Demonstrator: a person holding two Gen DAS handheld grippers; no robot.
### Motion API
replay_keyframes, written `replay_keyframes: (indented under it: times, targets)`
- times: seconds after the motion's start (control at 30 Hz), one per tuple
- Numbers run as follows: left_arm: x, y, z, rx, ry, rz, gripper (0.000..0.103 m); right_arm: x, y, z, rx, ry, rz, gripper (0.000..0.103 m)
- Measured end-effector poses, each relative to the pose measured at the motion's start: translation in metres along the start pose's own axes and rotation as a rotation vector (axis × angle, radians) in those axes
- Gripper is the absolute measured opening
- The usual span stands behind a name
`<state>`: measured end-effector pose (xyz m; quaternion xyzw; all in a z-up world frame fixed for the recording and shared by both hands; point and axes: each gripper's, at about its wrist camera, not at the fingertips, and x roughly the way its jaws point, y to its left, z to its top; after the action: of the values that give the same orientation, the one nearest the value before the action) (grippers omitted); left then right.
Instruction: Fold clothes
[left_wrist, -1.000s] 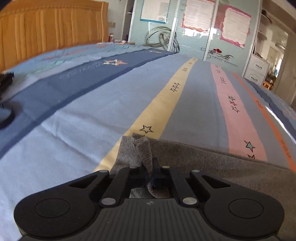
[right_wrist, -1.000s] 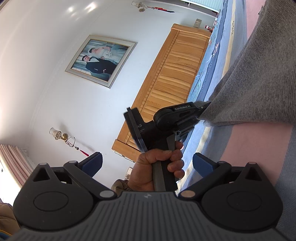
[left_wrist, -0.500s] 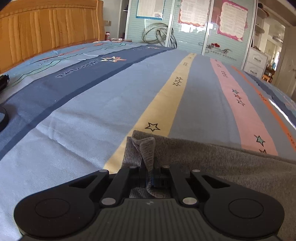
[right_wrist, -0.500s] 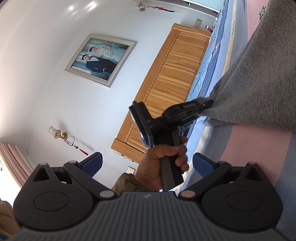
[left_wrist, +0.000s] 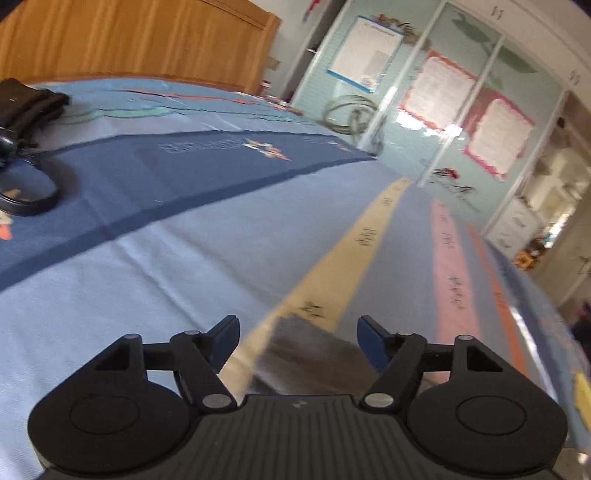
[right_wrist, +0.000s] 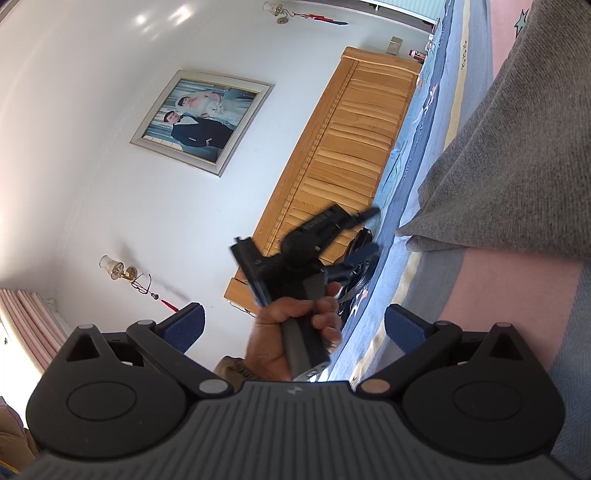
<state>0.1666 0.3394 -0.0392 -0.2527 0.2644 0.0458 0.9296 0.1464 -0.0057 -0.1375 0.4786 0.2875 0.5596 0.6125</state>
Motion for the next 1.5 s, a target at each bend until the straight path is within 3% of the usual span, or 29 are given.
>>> replay_keyframes:
  times: [0.07, 0.1, 0.2, 0.27, 0.37, 0.47, 0.53, 0.57, 0.63, 0.67, 0.73, 0.8, 0.87, 0.93, 1.0, 1.07, 1.17, 1.23, 1.27, 1.37, 1.43, 1.5]
  targets:
    - [0.018, -0.005, -0.011, 0.004, 0.076, -0.004, 0.083, 0.0, 0.0, 0.0, 0.003, -0.001, 0.002, 0.103]
    - [0.029, -0.005, -0.021, 0.016, 0.118, 0.028, 0.077, 0.001, 0.0, 0.0, 0.004, -0.001, 0.003, 0.103]
    - [0.038, -0.012, -0.037, 0.105, 0.17, 0.077, 0.081, 0.001, 0.0, 0.0, 0.007, -0.001, 0.004, 0.103]
    - [0.034, -0.008, -0.035, 0.06, 0.186, 0.073, 0.081, 0.002, 0.0, 0.0, 0.009, -0.001, 0.004, 0.103]
    - [0.026, 0.005, -0.022, -0.086, 0.16, 0.033, 0.076, 0.002, 0.001, 0.0, 0.009, -0.001, 0.004, 0.103]
    - [0.021, -0.013, -0.012, -0.084, 0.094, -0.064, 0.08, 0.001, -0.001, 0.0, 0.015, -0.005, 0.008, 0.103]
    - [0.033, -0.029, -0.012, -0.063, 0.101, -0.109, 0.085, 0.001, -0.002, 0.0, 0.023, -0.009, 0.013, 0.103]
    - [0.045, -0.036, -0.014, -0.044, 0.132, -0.107, 0.089, 0.0, -0.003, 0.0, 0.027, -0.011, 0.015, 0.103]
    - [0.08, -0.042, -0.024, 0.001, 0.24, -0.026, 0.088, 0.0, -0.004, 0.0, 0.036, -0.014, 0.021, 0.103]
    - [0.085, -0.046, -0.027, 0.033, 0.225, -0.02, 0.096, -0.001, -0.004, 0.001, 0.04, -0.016, 0.023, 0.103]
    - [0.087, -0.06, -0.023, 0.074, 0.237, -0.006, 0.093, -0.001, -0.005, 0.001, 0.049, -0.019, 0.028, 0.103]
    - [0.084, -0.068, -0.019, 0.059, 0.247, -0.068, 0.086, -0.002, -0.006, 0.001, 0.058, -0.022, 0.033, 0.103]
    - [0.08, -0.076, -0.018, 0.042, 0.263, -0.153, 0.087, -0.003, -0.007, 0.001, 0.067, -0.026, 0.038, 0.103]
    - [0.09, -0.085, -0.023, 0.051, 0.336, -0.223, 0.089, -0.003, -0.008, 0.002, 0.076, -0.029, 0.043, 0.103]
    - [0.113, -0.096, -0.031, 0.101, 0.397, -0.216, 0.088, -0.004, -0.009, 0.002, 0.085, -0.032, 0.048, 0.103]
    - [0.132, -0.102, -0.031, 0.123, 0.375, -0.212, 0.096, -0.004, -0.009, 0.002, 0.087, -0.032, 0.05, 0.103]
    - [0.151, -0.109, -0.017, 0.079, 0.363, -0.152, 0.089, -0.005, -0.009, 0.002, 0.096, -0.035, 0.057, 0.103]
    - [0.147, -0.118, -0.012, 0.101, 0.346, -0.125, 0.081, -0.005, -0.01, 0.002, 0.106, -0.038, 0.063, 0.103]
    - [0.141, -0.121, -0.008, 0.111, 0.33, -0.14, 0.08, -0.006, -0.011, 0.002, 0.112, -0.04, 0.067, 0.103]
    - [0.116, -0.128, -0.009, 0.116, 0.324, -0.322, 0.082, -0.011, -0.01, 0.002, 0.119, -0.06, 0.085, 0.103]
    - [0.117, -0.136, -0.023, 0.147, 0.388, -0.402, 0.086, -0.017, -0.006, 0.003, 0.1, -0.096, 0.108, 0.103]
    - [0.132, -0.144, -0.04, 0.183, 0.481, -0.427, 0.083, -0.023, -0.002, 0.005, 0.081, -0.133, 0.13, 0.103]
